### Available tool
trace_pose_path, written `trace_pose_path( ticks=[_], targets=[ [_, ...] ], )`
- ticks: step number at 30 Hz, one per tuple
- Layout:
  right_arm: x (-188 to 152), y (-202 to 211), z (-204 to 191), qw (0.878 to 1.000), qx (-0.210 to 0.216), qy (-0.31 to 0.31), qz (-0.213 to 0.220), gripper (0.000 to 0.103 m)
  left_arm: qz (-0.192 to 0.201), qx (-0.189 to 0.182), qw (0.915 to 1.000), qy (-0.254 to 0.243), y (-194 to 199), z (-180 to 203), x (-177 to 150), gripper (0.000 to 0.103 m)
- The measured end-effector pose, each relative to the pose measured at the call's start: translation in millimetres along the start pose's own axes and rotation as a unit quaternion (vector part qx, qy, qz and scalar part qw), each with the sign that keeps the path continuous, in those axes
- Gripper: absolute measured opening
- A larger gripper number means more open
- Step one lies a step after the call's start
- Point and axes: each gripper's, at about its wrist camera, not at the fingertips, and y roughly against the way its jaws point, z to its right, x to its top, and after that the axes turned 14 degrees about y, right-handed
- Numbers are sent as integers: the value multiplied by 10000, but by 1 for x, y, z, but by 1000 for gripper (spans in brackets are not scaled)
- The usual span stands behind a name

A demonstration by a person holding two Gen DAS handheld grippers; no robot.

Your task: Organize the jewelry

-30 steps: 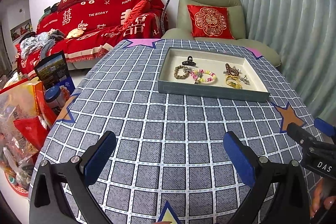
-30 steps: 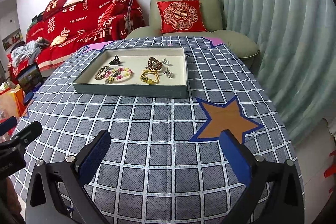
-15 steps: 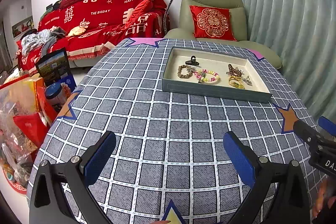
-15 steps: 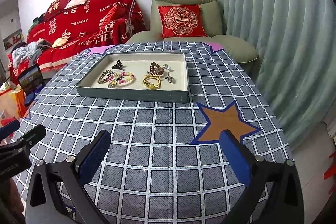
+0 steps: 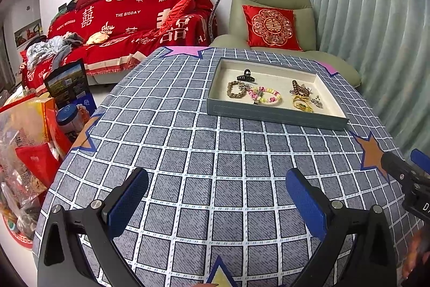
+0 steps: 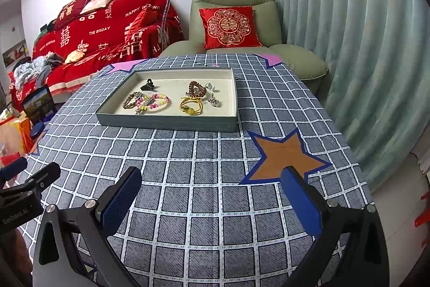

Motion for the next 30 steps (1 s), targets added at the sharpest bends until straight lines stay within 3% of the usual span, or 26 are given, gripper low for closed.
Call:
trace_pose_path(
  ticks=[30],
  targets=[
    [-3,2,4,10000,-26,-54,1,103,12,21,10000,-75,2,4,-4,103]
  ],
)
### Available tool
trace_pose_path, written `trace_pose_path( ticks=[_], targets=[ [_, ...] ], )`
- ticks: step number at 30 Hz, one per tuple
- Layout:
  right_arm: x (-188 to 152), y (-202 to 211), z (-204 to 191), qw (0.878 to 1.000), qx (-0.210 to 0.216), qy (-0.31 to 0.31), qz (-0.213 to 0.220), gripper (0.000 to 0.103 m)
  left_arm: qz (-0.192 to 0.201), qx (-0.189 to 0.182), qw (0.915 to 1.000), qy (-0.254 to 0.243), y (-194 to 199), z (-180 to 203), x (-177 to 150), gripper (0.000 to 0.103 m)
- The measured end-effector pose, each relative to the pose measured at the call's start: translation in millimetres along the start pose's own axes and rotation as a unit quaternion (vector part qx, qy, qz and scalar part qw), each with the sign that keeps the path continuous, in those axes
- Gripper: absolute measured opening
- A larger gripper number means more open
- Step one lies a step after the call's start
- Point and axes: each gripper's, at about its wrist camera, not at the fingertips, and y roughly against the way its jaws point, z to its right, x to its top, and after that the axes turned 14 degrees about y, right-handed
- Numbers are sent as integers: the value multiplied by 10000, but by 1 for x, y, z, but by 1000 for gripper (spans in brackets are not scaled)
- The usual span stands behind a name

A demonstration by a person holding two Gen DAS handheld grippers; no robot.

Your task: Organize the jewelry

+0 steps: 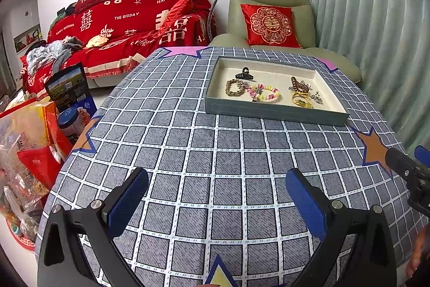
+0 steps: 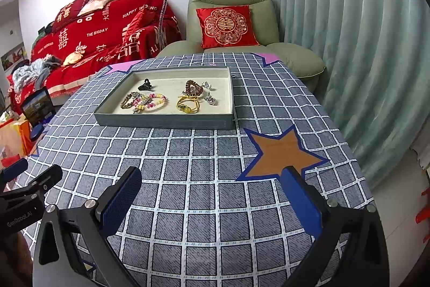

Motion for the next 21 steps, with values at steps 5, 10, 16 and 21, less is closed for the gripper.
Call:
trace_pose_path(
  ticks=[5,10,16,21],
  targets=[
    [-1,0,1,10000,-5,-4,-5,103,-3,5,10000,0,0,0,0,103],
    [-2,0,1,10000,-10,-19,-8,103,4,8,10000,-11,0,0,0,103],
    [-4,-1,2,10000,-10,-46,-16,103,-4,7,10000,-10,0,0,0,103],
    [-5,-1,2,10000,-12,-56,-22,103,-8,5,10000,-22,0,-1,0,103]
  ],
)
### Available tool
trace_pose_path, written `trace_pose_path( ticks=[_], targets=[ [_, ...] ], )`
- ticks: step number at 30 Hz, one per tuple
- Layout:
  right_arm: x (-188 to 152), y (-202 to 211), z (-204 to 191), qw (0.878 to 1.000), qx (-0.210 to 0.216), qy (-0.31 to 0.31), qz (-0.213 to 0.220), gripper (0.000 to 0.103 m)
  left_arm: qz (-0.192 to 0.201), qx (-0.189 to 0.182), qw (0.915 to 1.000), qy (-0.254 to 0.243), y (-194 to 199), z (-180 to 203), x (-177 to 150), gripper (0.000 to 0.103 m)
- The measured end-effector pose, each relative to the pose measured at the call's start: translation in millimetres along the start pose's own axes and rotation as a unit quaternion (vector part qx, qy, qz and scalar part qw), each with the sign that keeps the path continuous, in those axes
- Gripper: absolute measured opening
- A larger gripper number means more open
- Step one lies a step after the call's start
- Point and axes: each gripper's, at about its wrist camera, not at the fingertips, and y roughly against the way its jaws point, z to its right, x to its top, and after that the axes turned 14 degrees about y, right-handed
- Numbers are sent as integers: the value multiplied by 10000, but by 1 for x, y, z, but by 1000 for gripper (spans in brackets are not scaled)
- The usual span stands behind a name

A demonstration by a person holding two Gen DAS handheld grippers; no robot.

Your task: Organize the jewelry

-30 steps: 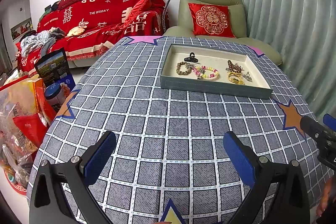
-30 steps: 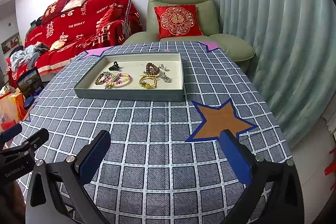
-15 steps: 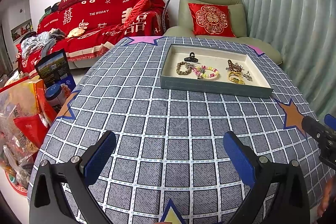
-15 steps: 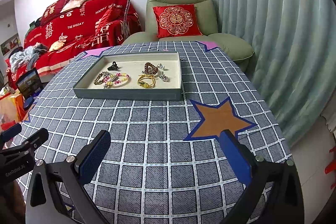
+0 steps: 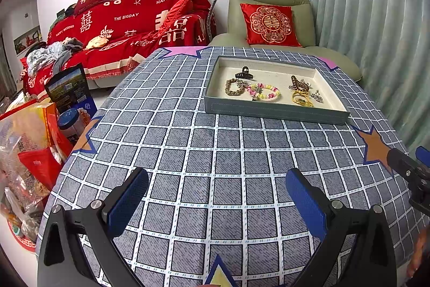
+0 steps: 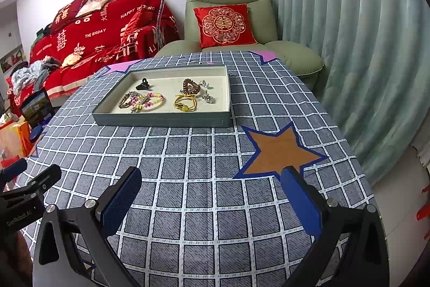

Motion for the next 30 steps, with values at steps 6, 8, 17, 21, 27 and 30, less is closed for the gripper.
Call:
trace_pose_path(
  ticks=[6,8,17,21,27,30],
  targets=[
    [0,0,0,10000,-5,-8,1,103,4,7,10000,-6,0,1,0,103],
    [-1,0,1,10000,-13,-11,3,103,9,2,10000,-10,0,1,0,103],
    [-2,2,2,10000,-12,-21,1,103,80,103,9998,-123,0,2,-1,103],
    [-2,3,3,10000,-6,-32,-10,103,79,123,9998,-129,-1,2,0,103],
    [-2,3,3,10000,-9,-32,-2,103,78,46,9999,-84,-2,2,-1,103],
    [-2,2,3,10000,-8,-35,-11,103,107,5,9998,-164,0,5,-1,103]
  ],
)
